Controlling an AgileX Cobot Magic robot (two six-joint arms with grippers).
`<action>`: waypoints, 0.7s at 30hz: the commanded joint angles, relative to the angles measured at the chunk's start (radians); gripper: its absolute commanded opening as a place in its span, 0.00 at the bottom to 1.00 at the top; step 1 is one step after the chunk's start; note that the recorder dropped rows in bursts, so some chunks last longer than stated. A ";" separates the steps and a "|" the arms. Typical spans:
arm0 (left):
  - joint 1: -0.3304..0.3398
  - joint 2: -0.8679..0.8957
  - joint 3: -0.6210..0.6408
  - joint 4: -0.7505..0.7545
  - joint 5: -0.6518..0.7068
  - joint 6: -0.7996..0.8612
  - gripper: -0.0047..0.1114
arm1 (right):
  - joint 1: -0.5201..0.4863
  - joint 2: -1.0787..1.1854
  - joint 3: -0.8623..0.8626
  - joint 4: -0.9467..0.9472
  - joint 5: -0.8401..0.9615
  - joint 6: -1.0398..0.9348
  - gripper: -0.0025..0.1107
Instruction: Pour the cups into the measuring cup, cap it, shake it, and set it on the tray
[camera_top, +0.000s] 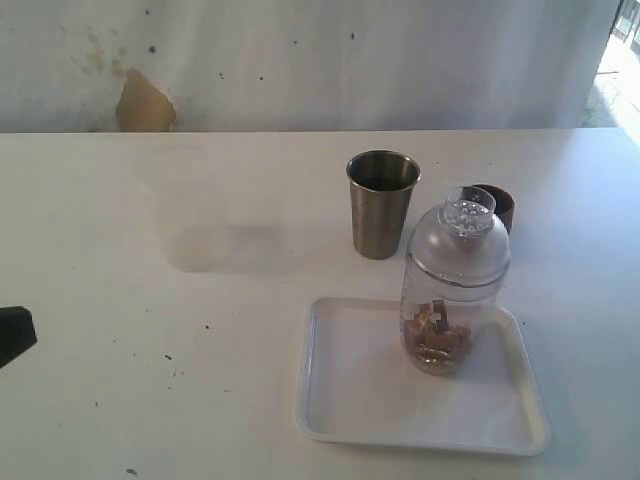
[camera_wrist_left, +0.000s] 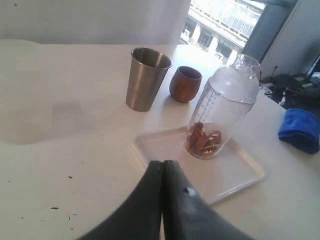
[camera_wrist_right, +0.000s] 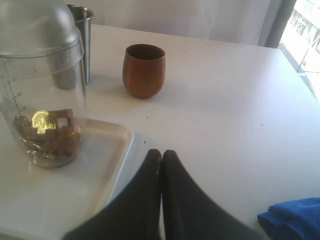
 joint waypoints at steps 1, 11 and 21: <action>-0.003 -0.006 0.008 -0.020 -0.021 -0.003 0.04 | -0.002 -0.005 0.005 0.000 -0.004 0.001 0.02; -0.003 -0.006 0.016 -0.020 -0.040 0.059 0.04 | -0.002 -0.005 0.005 0.000 -0.004 0.001 0.02; 0.138 -0.078 0.155 0.066 -0.229 0.076 0.04 | -0.002 -0.005 0.005 0.000 -0.004 0.001 0.02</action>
